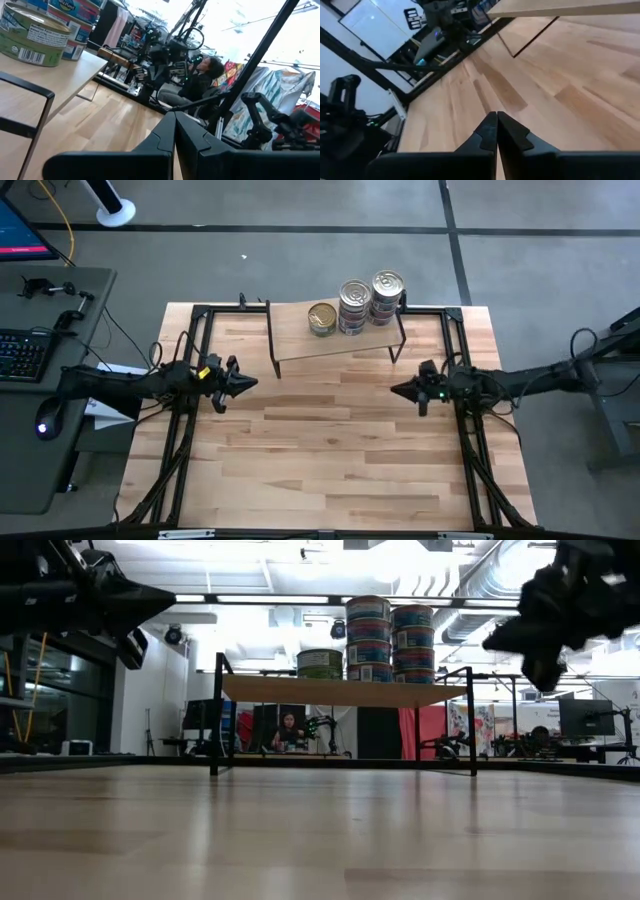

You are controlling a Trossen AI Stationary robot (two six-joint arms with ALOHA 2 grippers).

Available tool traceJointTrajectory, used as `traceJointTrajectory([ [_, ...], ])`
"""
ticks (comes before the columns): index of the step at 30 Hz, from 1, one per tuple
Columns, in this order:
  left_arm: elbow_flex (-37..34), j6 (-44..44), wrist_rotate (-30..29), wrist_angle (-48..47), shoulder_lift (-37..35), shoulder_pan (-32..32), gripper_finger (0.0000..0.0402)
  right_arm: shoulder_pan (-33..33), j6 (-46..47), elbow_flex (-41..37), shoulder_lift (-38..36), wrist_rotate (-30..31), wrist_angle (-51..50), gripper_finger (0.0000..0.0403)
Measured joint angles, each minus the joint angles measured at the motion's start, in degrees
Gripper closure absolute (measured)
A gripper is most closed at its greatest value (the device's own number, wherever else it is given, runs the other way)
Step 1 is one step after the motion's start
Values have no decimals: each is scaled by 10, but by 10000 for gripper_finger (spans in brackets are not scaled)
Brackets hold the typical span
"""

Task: Stack canned seafood by type on shelf
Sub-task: Return to Home Position

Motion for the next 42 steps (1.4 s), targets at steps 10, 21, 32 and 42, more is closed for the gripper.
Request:
traceJointTrajectory([
  [10,0,0,0,-3,0,0,402,-5,-154,-104,-134,10,48,403],
  [21,0,0,0,-3,0,0,402,-5,-221,-108,-129,19,-12,403],
  [32,0,0,0,-55,-68,0,402,0,-220,-108,-187,17,-13,403],
  [42,0,1,-1,-99,-194,32,402,-10,-221,-106,-293,18,1,402],
])
